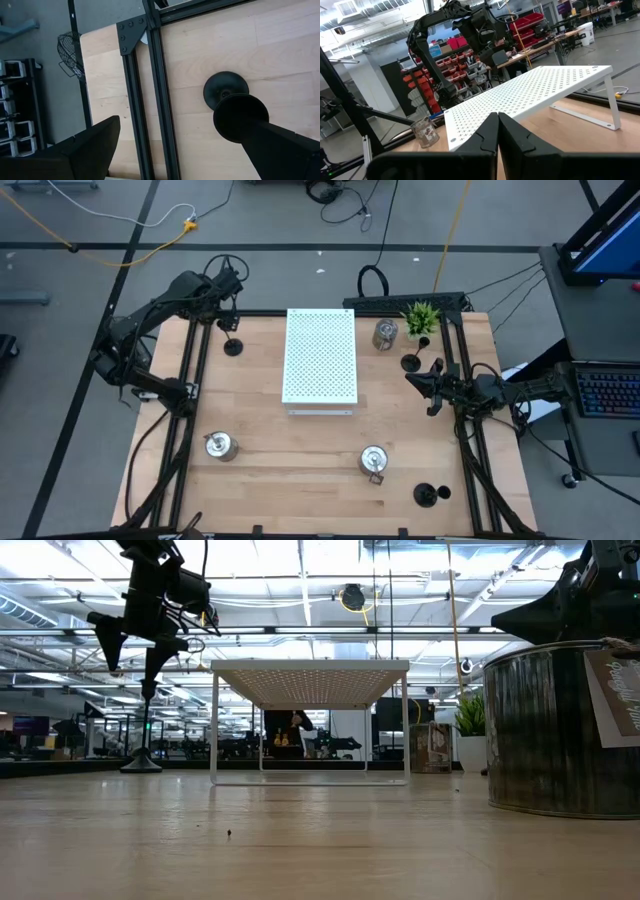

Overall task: Pick & Place candle stick holders
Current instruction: Put the top left black candle holder on the shelf

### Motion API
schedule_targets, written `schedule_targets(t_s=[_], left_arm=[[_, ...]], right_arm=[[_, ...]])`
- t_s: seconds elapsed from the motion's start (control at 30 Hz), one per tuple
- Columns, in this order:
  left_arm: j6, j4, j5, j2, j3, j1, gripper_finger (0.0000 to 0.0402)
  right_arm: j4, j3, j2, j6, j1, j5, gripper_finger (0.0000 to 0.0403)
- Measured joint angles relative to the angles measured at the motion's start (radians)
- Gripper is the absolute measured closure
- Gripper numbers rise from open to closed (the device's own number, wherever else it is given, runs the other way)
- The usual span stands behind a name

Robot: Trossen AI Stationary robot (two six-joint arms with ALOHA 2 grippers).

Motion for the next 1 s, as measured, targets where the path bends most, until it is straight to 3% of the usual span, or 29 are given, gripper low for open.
schedule_targets(t_s=[0.4, 1.0], left_arm=[[-0.009, 0.007, -0.005, 0.000, 0.000, 0.000, 0.0002], [0.003, 0.076, 0.069, -0.001, -0.004, 0.000, 0.0002]], right_arm=[[0.000, 0.000, 0.000, 0.000, 0.000, 0.000, 0.0403], [-0.003, 0.000, 0.000, 0.000, 0.000, 0.000, 0.0403]])
